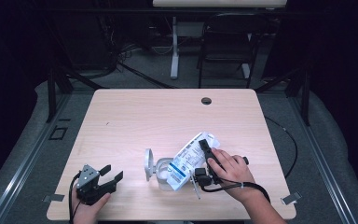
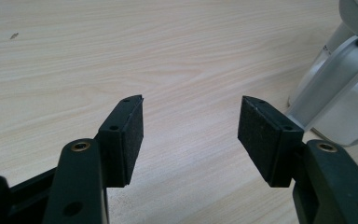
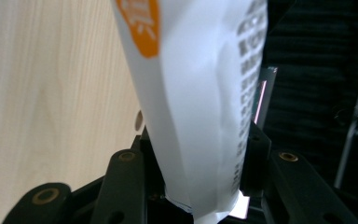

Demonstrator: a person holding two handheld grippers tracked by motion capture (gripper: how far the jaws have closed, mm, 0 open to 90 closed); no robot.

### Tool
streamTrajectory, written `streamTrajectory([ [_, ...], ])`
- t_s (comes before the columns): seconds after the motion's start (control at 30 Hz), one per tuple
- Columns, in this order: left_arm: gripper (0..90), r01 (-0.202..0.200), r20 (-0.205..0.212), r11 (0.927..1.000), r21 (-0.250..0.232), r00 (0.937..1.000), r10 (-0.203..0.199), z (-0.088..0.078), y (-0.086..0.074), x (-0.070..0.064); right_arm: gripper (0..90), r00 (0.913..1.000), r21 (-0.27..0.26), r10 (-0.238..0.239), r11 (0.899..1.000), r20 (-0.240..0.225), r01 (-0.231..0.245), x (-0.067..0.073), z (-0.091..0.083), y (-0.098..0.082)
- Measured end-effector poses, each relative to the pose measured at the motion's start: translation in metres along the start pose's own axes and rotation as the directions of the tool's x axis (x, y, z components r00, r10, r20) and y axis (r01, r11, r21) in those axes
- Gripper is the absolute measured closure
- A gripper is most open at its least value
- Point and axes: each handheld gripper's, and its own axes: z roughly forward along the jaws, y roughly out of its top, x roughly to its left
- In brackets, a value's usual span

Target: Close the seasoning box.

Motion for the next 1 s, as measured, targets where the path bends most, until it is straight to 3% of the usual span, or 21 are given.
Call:
streamTrajectory([
  [0.2, 40.9, 0.002, -0.001, 1.0, 0.002, 1.0, -0.002, 0.0, 0.0, 0.0, 63.7, 0.9976, 0.003, 0.065, 0.998, -0.025, -0.065, 0.005, -0.001, -0.002],
  [0.23, 40.9, 0.001, -0.001, 1.0, 0.002, 1.0, -0.001, 0.0, 0.0, 0.0, 63.9, 0.9952, -0.012, 0.093, 0.996, -0.029, -0.094, 0.007, 0.0, -0.003],
  [0.33, 40.9, -0.003, -0.002, 1.0, 0.004, 1.0, 0.003, 0.0, 0.0, 0.001, 66.8, 0.9939, -0.012, 0.105, 0.994, -0.034, -0.106, 0.009, 0.0, -0.003],
  [0.5, 40.9, 0.002, -0.002, 1.0, 0.008, 1.0, -0.002, 0.001, -0.001, 0.001, 72.0, 0.9972, -0.009, 0.067, 0.998, -0.035, -0.067, 0.011, -0.003, -0.001],
  [0.6, 40.9, 0.001, 0.002, 0.9999, 0.014, 1.0, -0.001, 0.001, -0.001, 0.001, 73.7, 0.9969, -0.016, 0.072, 0.997, -0.03, -0.073, 0.011, -0.003, -0.001],
  [0.83, 40.9, 0.002, -0.004, 0.9999, 0.017, 1.0, -0.002, 0.001, -0.002, 0.002, 84.0, 0.9882, -0.046, 0.13, 0.99, -0.082, -0.134, 0.012, -0.003, -0.003],
  [1.0, 40.9, 0.006, -0.005, 0.9998, 0.018, 1.0, -0.006, 0.001, -0.002, 0.003, 87.5, 0.9813, -0.055, 0.171, 0.983, -0.089, -0.176, 0.01, -0.004, -0.003],
])
